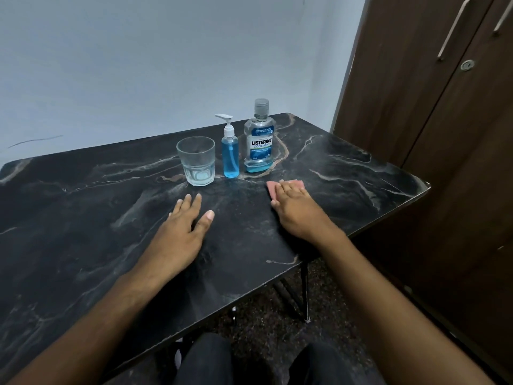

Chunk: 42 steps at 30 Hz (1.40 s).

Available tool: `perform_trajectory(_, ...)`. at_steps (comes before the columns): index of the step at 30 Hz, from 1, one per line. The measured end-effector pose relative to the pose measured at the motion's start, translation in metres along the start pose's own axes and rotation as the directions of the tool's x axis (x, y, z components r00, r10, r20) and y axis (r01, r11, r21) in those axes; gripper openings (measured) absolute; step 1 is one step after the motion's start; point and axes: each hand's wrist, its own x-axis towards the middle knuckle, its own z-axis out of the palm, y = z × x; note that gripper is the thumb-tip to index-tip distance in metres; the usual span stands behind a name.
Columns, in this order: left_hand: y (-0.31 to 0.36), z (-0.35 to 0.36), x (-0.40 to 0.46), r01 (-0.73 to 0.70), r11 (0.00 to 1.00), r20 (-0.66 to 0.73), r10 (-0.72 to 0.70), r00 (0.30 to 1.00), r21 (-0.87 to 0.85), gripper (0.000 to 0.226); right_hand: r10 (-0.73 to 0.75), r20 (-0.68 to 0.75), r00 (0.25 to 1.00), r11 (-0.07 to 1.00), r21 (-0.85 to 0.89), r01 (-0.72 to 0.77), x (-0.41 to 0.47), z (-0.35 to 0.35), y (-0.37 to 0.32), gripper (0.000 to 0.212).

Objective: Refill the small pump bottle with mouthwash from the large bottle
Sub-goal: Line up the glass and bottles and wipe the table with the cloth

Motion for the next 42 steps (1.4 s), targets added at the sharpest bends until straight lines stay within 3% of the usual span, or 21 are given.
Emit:
perform_trajectory(5,0.001,-0.004,0.001,0.027,0.996,-0.085,-0.034,0.996,-0.085,0.059,-0.292,-0.029,0.956,0.956,0.033,0.293,-0.023,0.017,-0.096,0.059)
perform_trajectory(8,-0.005,-0.01,-0.003,0.052,0.993,-0.137,-0.067,0.988,-0.109,0.057,-0.48,-0.077,0.874,0.876,-0.002,0.482,-0.041,0.03,-0.154,0.066)
perform_trajectory(10,-0.012,-0.015,-0.007,0.061,0.99,-0.164,-0.081,0.983,-0.127,0.056,-0.577,-0.069,0.814,0.817,-0.039,0.576,-0.051,0.038,-0.173,0.063)
perform_trajectory(12,-0.019,-0.019,-0.01,0.068,0.988,-0.159,-0.089,0.983,-0.136,0.056,-0.61,-0.033,0.792,0.791,0.034,0.611,-0.053,0.037,-0.166,0.057)
perform_trajectory(15,-0.031,-0.023,-0.015,0.093,0.987,-0.118,-0.109,0.987,-0.132,0.058,-0.515,0.002,0.857,0.853,0.1,0.512,-0.032,0.024,-0.125,0.055)
perform_trajectory(17,-0.037,-0.024,-0.019,0.122,0.983,-0.089,-0.135,0.987,-0.134,0.063,-0.325,0.016,0.946,0.945,0.058,0.323,-0.009,0.012,-0.09,0.056)
perform_trajectory(20,-0.04,-0.025,-0.021,0.149,0.974,-0.064,-0.162,0.985,-0.173,0.07,-0.139,0.024,0.99,0.99,-0.028,0.139,0.01,0.005,-0.077,0.057)
perform_trajectory(23,-0.036,-0.023,-0.018,0.126,0.973,-0.094,-0.146,0.985,-0.194,0.072,-0.232,0.005,0.973,0.972,-0.029,0.232,-0.002,0.02,-0.121,0.058)
perform_trajectory(26,-0.03,-0.022,-0.013,0.124,0.977,-0.088,-0.141,0.986,-0.17,0.071,-0.48,-0.074,0.874,0.877,-0.049,0.478,-0.035,0.042,-0.166,0.063)
perform_trajectory(29,-0.03,-0.022,-0.012,0.12,0.98,-0.069,-0.132,0.989,-0.161,0.069,-0.58,-0.062,0.812,0.814,-0.007,0.581,-0.04,0.045,-0.168,0.061)
perform_trajectory(32,-0.031,-0.024,-0.015,0.093,0.988,-0.081,-0.103,0.991,-0.119,0.066,-0.444,-0.022,0.896,0.892,0.079,0.444,-0.018,0.029,-0.13,0.057)
perform_trajectory(35,-0.033,-0.026,-0.019,0.081,0.989,-0.089,-0.092,0.992,-0.125,0.066,-0.197,-0.01,0.98,0.98,0.023,0.197,0.003,0.013,-0.079,0.056)
perform_trajectory(38,-0.032,-0.025,-0.021,0.083,0.987,-0.078,-0.094,0.993,-0.141,0.066,-0.03,-0.039,0.999,0.999,-0.016,0.029,0.004,0.012,-0.07,0.058)
perform_trajectory(40,-0.028,-0.023,-0.019,0.077,0.987,-0.07,-0.087,0.994,-0.139,0.066,-0.091,-0.036,0.995,0.996,-0.005,0.091,-0.006,0.019,-0.097,0.06)
perform_trajectory(42,-0.023,-0.022,-0.016,0.067,0.989,-0.081,-0.078,0.994,-0.129,0.064,-0.279,-0.074,0.958,0.959,0.024,0.281,-0.024,0.032,-0.131,0.062)
